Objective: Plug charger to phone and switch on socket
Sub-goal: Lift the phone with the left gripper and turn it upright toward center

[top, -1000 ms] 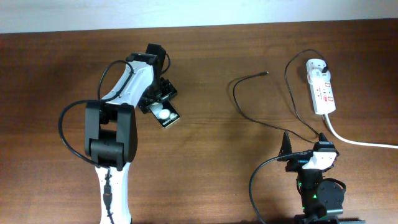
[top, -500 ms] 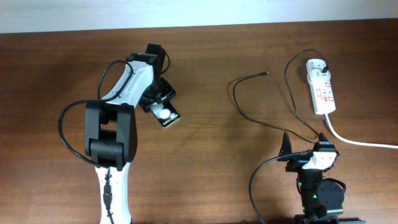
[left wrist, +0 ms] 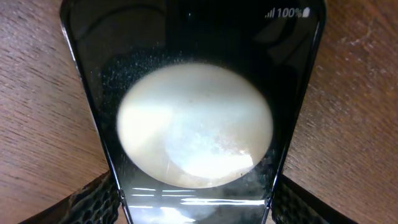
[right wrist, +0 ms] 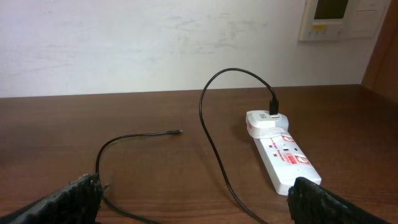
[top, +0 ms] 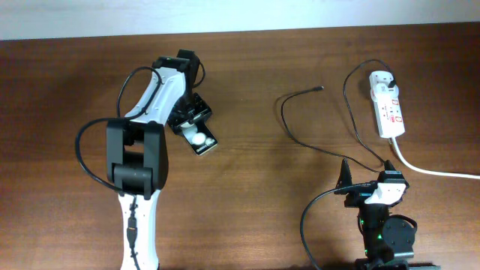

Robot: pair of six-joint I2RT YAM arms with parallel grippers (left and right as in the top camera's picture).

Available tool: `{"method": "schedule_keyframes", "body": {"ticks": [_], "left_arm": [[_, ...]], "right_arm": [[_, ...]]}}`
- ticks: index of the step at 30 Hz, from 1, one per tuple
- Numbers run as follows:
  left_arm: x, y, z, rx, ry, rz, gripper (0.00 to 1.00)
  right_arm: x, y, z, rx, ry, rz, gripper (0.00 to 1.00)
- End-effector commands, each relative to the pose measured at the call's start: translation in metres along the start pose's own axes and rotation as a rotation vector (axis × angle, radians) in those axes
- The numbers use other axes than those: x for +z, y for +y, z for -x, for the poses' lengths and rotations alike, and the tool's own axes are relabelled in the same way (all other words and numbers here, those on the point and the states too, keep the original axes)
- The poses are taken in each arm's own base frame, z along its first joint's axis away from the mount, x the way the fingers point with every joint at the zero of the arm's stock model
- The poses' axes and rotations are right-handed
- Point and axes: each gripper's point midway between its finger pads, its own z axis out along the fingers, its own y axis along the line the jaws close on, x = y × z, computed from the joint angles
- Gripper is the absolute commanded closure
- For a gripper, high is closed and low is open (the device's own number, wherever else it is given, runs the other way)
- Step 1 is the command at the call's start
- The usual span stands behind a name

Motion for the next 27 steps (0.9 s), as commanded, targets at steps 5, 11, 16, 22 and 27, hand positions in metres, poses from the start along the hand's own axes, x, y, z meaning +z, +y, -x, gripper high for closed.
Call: {"method": "schedule_keyframes", "body": {"ticks": [5, 11, 16, 22, 27], "left_arm": [[-0.015, -0.004, 0.003, -0.004, 0.003, 0.0, 0.26], [-0.049, -0.004, 0.004, -0.003, -0.01, 0.004, 0.27], [-0.103, 0.002, 0.005, 0.005, -0.064, 0.01, 0.27], [-0.132, 0.003, 0.002, 0.027, -0.094, -0.017, 0.27], [-0.163, 0.004, -0.004, 0.066, -0.14, -0.075, 0.27]], "right_arm": [[0.0, 0.002, -0.003, -0.008, 0.004, 0.011, 0.02], [0.0, 0.002, -0.003, -0.008, 0.004, 0.011, 0.02], [0.0, 0.002, -0.003, -0.008, 0.004, 0.011, 0.02], [0.0, 0.002, -0.003, -0.008, 0.004, 0.011, 0.02], [0.0, 0.002, -0.003, -0.008, 0.004, 0.011, 0.02]]}}
